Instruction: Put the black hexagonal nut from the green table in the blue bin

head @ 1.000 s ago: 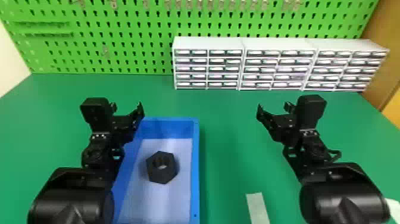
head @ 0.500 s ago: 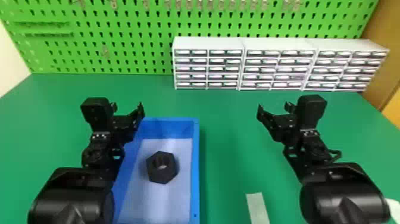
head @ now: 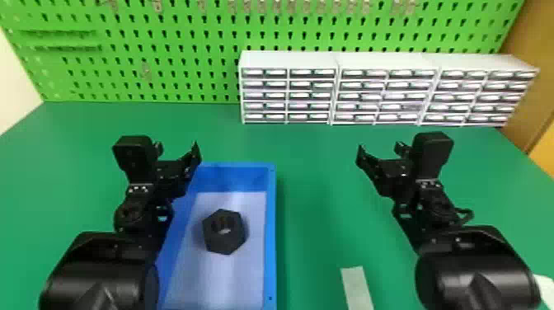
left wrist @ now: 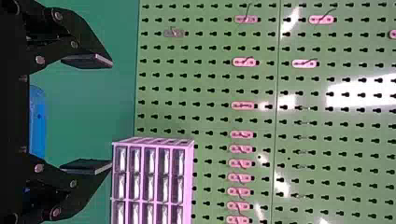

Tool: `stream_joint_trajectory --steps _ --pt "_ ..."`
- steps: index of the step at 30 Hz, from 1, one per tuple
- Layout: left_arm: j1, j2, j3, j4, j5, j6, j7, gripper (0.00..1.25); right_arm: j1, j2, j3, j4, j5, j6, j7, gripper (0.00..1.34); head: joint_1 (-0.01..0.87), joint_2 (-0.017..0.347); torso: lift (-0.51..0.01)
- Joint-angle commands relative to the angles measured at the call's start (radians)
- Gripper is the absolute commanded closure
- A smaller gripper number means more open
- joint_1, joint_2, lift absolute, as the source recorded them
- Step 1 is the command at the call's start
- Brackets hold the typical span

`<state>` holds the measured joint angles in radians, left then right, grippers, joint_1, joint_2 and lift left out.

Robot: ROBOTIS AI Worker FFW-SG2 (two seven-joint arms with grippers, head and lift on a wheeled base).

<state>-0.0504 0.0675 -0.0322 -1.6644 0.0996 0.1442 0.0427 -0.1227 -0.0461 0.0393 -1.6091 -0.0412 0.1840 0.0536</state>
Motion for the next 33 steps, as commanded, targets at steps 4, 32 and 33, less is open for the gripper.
stream_joint_trajectory --steps 4,32,33 --pt "0.000 0.000 0.000 0.000 0.000 0.000 0.000 0.49 0.000 0.000 -0.002 0.000 0.000 0.000 0.000 0.41 0.686 0.051 -0.096" --pt "0.001 0.000 -0.002 0.000 0.002 0.000 0.000 0.49 0.002 0.003 -0.002 0.000 0.000 0.000 0.000 0.41 0.686 0.051 -0.096" --pt "0.001 0.000 -0.002 0.000 0.002 0.000 0.000 0.49 0.002 0.003 -0.002 0.000 0.000 0.000 0.000 0.41 0.686 0.051 -0.096"
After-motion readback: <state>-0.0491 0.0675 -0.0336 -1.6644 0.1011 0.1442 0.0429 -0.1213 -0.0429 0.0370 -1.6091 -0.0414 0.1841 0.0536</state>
